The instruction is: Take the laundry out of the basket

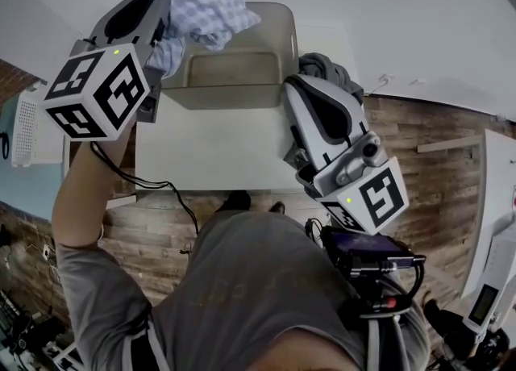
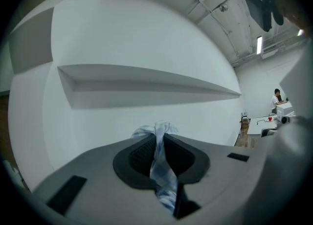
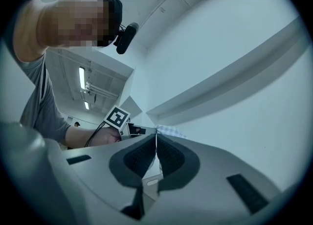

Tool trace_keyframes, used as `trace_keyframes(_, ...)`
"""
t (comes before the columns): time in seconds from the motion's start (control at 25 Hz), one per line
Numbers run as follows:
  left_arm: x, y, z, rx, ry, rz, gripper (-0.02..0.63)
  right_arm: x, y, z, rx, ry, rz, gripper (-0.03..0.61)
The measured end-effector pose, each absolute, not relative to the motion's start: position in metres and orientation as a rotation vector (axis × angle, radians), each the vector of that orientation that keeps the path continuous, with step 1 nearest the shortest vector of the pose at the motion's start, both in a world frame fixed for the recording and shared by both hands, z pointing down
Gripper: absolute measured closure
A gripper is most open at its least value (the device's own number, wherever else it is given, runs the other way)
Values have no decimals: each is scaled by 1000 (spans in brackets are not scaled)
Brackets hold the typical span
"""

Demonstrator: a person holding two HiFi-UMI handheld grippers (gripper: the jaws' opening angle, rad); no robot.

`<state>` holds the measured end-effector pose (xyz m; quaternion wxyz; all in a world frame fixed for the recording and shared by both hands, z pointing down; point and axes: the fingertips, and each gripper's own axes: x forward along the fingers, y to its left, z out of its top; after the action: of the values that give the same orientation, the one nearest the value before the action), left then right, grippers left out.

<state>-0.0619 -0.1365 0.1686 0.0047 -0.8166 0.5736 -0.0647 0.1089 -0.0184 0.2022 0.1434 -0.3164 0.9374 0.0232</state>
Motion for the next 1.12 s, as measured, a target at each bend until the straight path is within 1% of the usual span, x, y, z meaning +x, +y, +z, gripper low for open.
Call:
trace_keyframes(0.28, -64, -145, 173, -2537, 1831, -166, 557, 115, -48, 218, -902, 2731, 23, 566)
trace_keyframes(0.48, -68, -147, 179, -2556, 1805, -127, 557, 114, -72, 218, -920, 2717, 67, 566)
trace_keyframes(1.12, -67, -147, 177, -2615, 1788, -137, 557, 105, -133, 162, -912, 2711, 102, 566)
